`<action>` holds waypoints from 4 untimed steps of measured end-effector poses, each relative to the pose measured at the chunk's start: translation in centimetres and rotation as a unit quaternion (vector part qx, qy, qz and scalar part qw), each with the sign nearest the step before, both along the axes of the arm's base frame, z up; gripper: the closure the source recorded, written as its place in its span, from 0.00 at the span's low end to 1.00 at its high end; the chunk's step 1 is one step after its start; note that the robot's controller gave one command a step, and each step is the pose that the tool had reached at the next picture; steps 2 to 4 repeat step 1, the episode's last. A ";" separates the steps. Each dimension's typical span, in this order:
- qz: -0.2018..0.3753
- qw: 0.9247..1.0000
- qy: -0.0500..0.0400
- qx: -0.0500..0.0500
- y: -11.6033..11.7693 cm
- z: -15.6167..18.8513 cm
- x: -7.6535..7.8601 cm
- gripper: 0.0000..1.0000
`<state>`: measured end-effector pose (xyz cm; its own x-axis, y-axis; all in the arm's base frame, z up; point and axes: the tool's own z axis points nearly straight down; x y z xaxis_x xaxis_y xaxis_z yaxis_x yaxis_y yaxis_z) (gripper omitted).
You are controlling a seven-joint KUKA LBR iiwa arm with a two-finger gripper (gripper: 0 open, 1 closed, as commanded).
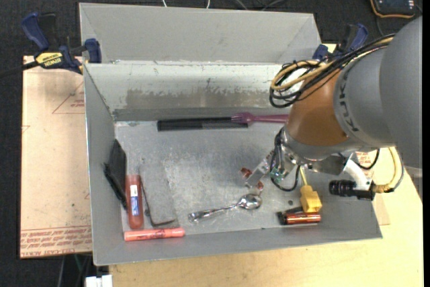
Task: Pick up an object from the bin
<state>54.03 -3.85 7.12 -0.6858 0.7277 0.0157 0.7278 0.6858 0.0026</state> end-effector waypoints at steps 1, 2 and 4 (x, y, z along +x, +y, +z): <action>0.105 0.995 -0.003 0.001 -0.8 0.0 -0.7 1.00; 0.105 0.995 -0.003 0.001 -0.8 0.0 -0.7 1.00; 0.105 0.995 -0.003 0.001 -0.8 0.0 -0.7 1.00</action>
Offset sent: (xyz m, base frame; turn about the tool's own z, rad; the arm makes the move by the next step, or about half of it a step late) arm 0.0000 0.0000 0.0000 0.0000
